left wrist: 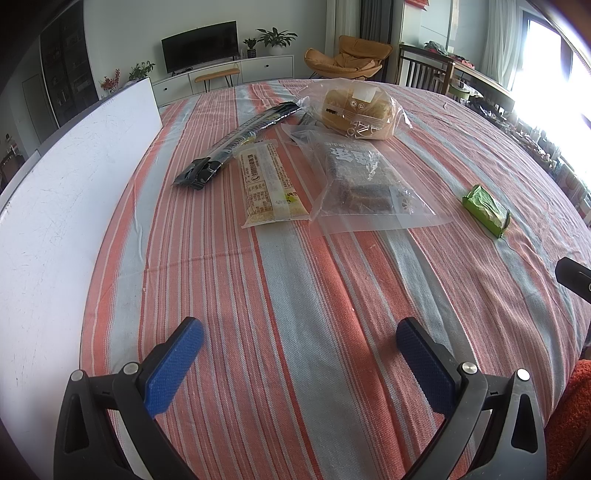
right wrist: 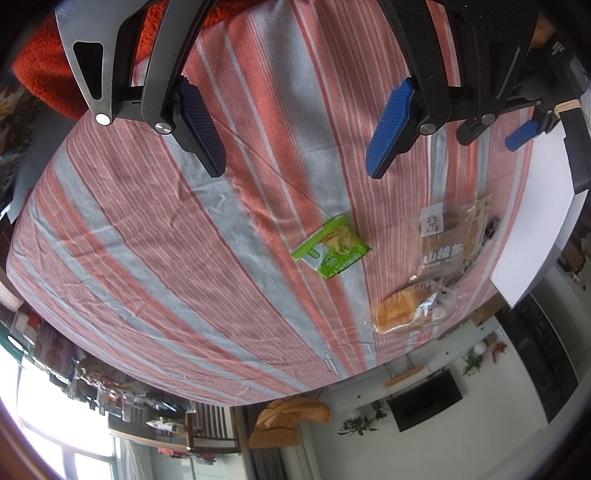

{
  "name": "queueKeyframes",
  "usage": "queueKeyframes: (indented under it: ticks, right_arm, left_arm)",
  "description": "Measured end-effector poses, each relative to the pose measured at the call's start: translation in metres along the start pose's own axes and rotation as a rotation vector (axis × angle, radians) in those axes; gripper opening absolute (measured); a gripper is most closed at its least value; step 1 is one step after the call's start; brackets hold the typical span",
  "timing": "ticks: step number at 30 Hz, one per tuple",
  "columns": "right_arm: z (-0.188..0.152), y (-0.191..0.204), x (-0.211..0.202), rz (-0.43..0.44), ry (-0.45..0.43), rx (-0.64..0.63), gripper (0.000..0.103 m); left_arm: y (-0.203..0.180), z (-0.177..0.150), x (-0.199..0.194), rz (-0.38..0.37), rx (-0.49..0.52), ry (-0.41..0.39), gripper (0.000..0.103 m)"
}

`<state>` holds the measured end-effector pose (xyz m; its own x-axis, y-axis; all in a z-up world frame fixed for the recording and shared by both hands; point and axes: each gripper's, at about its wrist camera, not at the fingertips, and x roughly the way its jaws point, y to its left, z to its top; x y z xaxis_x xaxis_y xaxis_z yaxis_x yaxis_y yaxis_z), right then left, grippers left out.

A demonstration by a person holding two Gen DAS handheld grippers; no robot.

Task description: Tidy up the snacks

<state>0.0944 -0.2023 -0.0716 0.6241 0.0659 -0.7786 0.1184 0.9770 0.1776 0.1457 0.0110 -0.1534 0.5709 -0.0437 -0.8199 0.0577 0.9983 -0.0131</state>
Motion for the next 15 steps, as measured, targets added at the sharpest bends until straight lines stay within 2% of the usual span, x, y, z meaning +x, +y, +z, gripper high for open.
queueKeyframes:
  ticks: [15]
  right_arm:
    - [-0.0002,0.0009,0.0002,0.002,0.0,0.001,0.081]
  left_arm:
    - [0.0,-0.0001,0.0002,0.0,0.0,0.0,0.103]
